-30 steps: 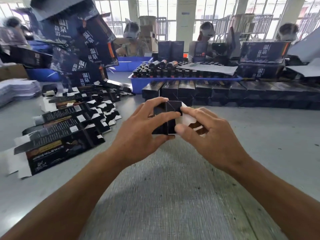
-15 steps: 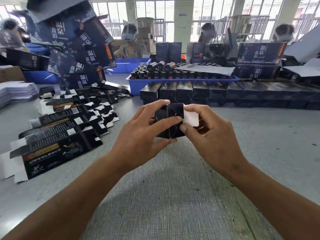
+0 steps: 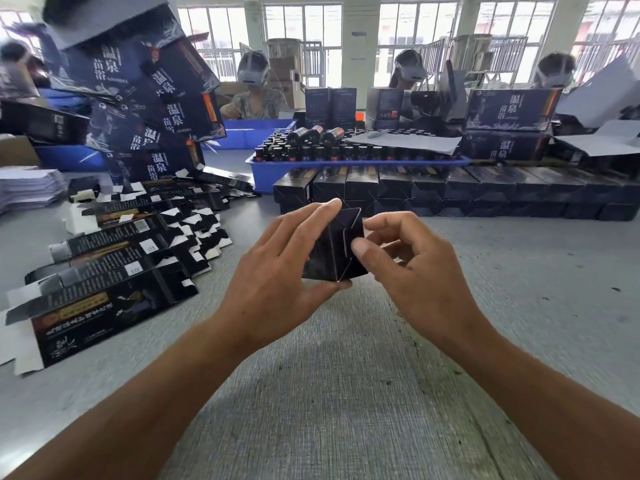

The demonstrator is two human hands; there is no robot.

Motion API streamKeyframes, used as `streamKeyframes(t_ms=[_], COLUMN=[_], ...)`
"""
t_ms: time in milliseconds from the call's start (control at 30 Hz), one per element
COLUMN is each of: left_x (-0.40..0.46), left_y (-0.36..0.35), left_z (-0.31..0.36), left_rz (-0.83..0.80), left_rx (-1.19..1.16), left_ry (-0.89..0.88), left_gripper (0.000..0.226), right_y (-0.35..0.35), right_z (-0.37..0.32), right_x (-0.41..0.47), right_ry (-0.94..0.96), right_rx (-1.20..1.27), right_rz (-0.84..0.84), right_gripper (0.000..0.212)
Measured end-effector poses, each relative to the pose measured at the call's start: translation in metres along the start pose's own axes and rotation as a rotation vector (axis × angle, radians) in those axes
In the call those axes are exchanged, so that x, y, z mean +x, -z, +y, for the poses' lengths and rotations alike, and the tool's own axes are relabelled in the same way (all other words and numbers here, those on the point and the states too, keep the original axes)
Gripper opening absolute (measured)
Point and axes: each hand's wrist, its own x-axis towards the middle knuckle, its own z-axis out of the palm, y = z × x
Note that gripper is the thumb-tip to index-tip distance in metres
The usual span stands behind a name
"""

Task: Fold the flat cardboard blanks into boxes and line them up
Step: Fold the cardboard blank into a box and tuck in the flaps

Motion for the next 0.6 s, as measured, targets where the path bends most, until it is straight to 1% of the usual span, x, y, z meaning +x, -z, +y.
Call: streamKeyframes(t_ms=[67, 133, 400, 500, 600], left_x=[0.0, 0.0005, 0.0013, 0.0009, 0.0019], left_y=[-0.0014, -0.0019, -0.005, -0.0043, -0.004], left_z=[0.0032, 0.0028, 0.0039, 0.0037, 0.0035], left_rz=[-0.002, -0.008, 0.001, 0.001, 0.014], left_rx=[0.023, 0.043, 0.054, 0.051, 0.046], left_ry=[-0.018, -0.027, -0.065, -0.061, -0.061], left_gripper=[0.091, 0.091, 0.092, 0.092, 0.091], right_y=[0.0007, 0.0009, 0.0009, 0.0005, 0.0024], right_z=[0.001, 0.0019, 0.0034, 0.0027, 0.0034], right_x=[0.0013, 0.0021, 0.0019, 0.0016, 0.0016], right_ry=[-0.073, -0.097, -0.067, -0.06, -0.064], right_rx=[0.04, 0.069, 0.013, -0.014, 0.008], right_rz=[-0.016, -0.043, 0.054, 0.037, 0.002], right_gripper=[0.019, 0.016, 0.006, 0.009, 0.012])
